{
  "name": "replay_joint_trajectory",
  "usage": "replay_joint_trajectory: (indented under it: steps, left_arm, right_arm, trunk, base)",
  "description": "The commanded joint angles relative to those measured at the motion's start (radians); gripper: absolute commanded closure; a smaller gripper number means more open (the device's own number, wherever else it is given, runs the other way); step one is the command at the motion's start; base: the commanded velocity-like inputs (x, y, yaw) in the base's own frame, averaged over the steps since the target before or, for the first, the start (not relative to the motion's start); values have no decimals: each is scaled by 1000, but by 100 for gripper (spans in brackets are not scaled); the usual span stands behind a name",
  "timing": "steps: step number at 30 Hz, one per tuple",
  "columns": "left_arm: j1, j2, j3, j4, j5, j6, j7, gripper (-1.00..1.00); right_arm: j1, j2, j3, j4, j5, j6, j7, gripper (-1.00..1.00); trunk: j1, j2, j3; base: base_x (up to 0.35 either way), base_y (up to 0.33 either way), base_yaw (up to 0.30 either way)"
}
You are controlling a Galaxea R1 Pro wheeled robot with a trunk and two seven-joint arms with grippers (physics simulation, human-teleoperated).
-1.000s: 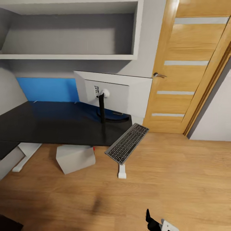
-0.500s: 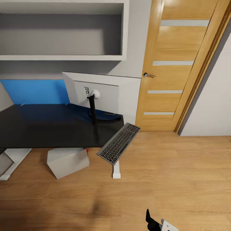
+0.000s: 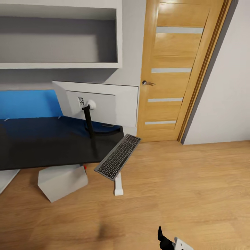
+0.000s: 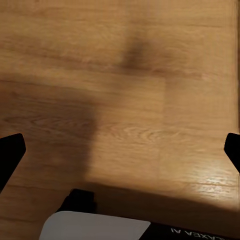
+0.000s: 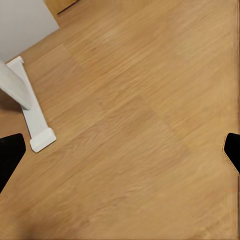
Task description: In the bedroom, organize the workspace by keeping the computer under the desk, ensuring the monitor is on the desk, placing the keyboard on the desk next to the monitor, placing the mouse on the desk next to the keyboard, moving the folder from the swivel chair onto the desk next to the mouse, stacking the notebook on top of the folder with the pen on top of the notebook, and positioning the swivel chair next to the desk.
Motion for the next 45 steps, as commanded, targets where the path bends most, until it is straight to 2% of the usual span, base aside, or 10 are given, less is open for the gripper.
replay_joint_trajectory:
  steps: [1, 19, 29, 45]
  left_arm:
    - [0, 1, -5, -2, 8, 2, 8, -100]
    - [0, 0, -6, -2, 8, 2, 8, -100]
    - [0, 0, -6, -2, 8, 2, 8, -100]
    - [0, 0, -6, -2, 8, 2, 7, -100]
  right_arm:
    - [-1, 1, 4, 2, -11, -2, 8, -100]
    - [-1, 1, 4, 2, -11, -2, 8, -100]
    - [-1, 0, 4, 2, -11, -2, 8, -100]
    - [-1, -1, 4, 1, -11, -2, 8, -100]
  trunk:
    - [0, 0, 0]
    - [0, 0, 20]
    - [0, 0, 22]
    - [0, 0, 22]
  base:
    - [0, 0, -209]
    - [0, 0, -187]
    - [0, 0, -70]
    - [0, 0, -245]
